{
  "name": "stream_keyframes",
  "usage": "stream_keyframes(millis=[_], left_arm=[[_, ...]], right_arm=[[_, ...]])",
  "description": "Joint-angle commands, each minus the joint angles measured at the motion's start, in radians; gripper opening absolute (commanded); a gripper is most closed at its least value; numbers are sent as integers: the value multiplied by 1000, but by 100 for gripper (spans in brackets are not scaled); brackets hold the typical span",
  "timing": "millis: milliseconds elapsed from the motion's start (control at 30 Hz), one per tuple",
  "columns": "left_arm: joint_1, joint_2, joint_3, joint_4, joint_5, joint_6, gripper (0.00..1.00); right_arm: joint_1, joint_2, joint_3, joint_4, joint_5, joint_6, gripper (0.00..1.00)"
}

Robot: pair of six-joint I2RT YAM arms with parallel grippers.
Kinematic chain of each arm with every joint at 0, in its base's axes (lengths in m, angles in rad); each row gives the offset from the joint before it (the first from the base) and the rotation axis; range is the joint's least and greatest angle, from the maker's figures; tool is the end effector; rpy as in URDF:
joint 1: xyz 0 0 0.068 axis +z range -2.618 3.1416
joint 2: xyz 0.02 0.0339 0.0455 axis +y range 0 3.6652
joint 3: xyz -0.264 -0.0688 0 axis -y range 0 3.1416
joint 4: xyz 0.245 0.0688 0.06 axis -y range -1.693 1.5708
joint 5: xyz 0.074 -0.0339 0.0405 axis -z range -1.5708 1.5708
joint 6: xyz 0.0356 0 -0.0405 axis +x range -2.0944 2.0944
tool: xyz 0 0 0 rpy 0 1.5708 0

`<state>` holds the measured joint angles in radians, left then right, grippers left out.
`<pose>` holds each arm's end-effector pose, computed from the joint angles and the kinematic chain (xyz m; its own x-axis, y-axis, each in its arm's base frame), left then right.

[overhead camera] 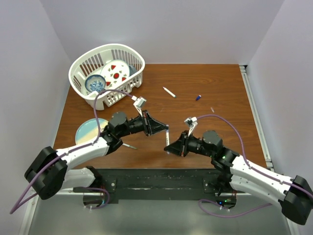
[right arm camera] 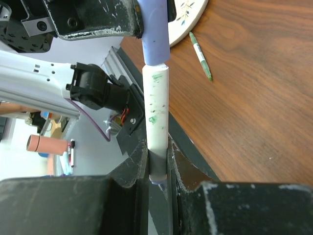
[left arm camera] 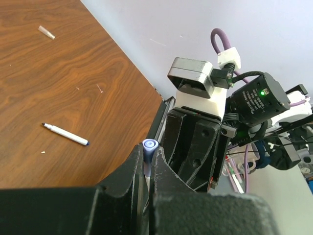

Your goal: Insert the pens into the pen caps

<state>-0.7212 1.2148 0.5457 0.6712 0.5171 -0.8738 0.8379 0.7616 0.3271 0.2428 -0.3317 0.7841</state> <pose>0.1854 -0.1864 0.2563 -0.7238 -0.2512 -0.6427 0.6080 0.2085 -0.7661 0.1132 0.1431 0.2265 -0.7375 0.1786 -0.6512 -0.5590 0.3796 0.7372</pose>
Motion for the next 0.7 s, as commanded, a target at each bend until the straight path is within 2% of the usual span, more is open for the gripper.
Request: stream_keyframes(millis=[0,33,133,167,267,667], left_arm=[[-9,-17,-38,75,86,-36,1],[-9,-11,-67,158,98,-77,3],[-11,9,-99,266,155,-125,26],[-9,5,-108,284,164,-134,40],[-9,-26,-127,320,159,-143,55],[-15,2,-61,291,147,-129,59]], right_arm=[[-13,22,61,98,82,0,0],[-14,28,59,104,82,0,0],[-13,25,66,125,71,0,0],[-14,24,70,128,59,-3,0],[-14,-2,76,128,53,-12,0],[-13,-8,86,145,-20,-16,0]])
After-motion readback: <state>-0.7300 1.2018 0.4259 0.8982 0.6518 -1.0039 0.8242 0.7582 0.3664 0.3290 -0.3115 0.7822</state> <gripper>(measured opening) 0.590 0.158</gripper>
